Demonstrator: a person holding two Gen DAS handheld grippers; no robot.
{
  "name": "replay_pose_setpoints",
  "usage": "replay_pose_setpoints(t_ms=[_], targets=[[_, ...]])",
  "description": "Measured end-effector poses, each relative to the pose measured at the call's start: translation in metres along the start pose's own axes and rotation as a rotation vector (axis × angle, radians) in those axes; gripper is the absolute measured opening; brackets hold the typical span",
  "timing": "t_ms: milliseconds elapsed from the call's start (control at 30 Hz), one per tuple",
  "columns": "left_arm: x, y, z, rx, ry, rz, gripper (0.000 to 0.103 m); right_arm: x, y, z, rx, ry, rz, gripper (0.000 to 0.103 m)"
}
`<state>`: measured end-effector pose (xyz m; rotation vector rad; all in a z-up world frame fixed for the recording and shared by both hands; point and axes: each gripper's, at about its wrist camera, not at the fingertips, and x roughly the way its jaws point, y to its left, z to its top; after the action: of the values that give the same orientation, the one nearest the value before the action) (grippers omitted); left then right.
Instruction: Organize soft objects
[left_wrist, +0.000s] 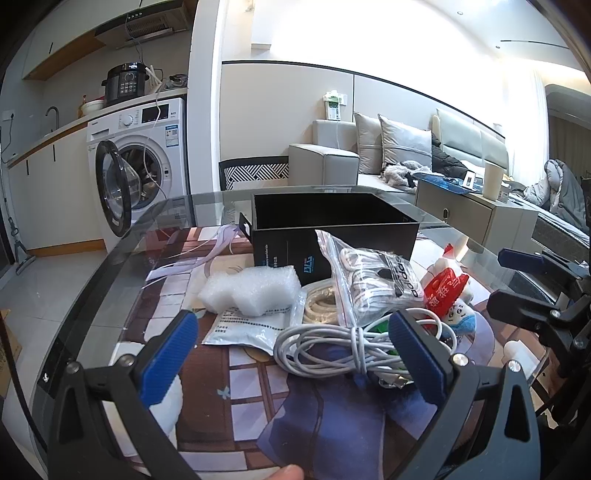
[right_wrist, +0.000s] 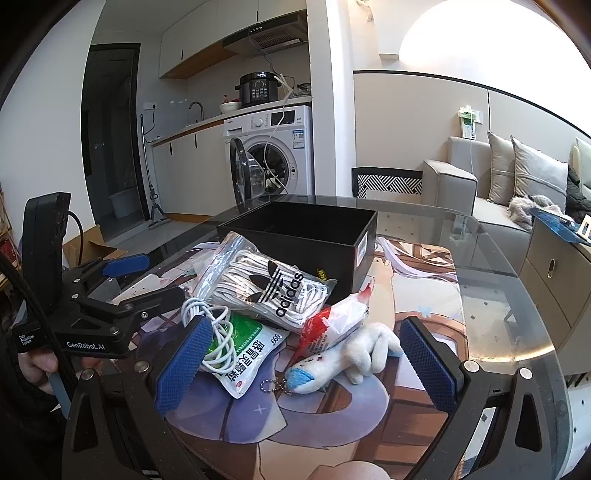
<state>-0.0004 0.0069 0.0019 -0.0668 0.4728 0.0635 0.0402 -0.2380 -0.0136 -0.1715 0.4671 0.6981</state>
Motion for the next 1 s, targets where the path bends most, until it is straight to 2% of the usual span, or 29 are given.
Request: replay_pose_setpoints(t_ms=[700, 867, 1000], targets=[[0.003, -0.001, 0.003, 0.009, 0.020, -0.015, 0.103, 0.005, -0.018, 0.003, 0.025, 0.047, -0.017, 0.103], [0.004, -0.001, 0.007, 0.003, 0.023, -0.017, 0.103, 0.014, -0.023, 0.002, -0.002, 0.108, -0.058, 0.103], [0.007, -0.004, 0.012, 0.012, 0.029, -0.024, 0.103, 0.023, -0.029, -0.001, -0.019, 0.169, -0.050, 0.103]])
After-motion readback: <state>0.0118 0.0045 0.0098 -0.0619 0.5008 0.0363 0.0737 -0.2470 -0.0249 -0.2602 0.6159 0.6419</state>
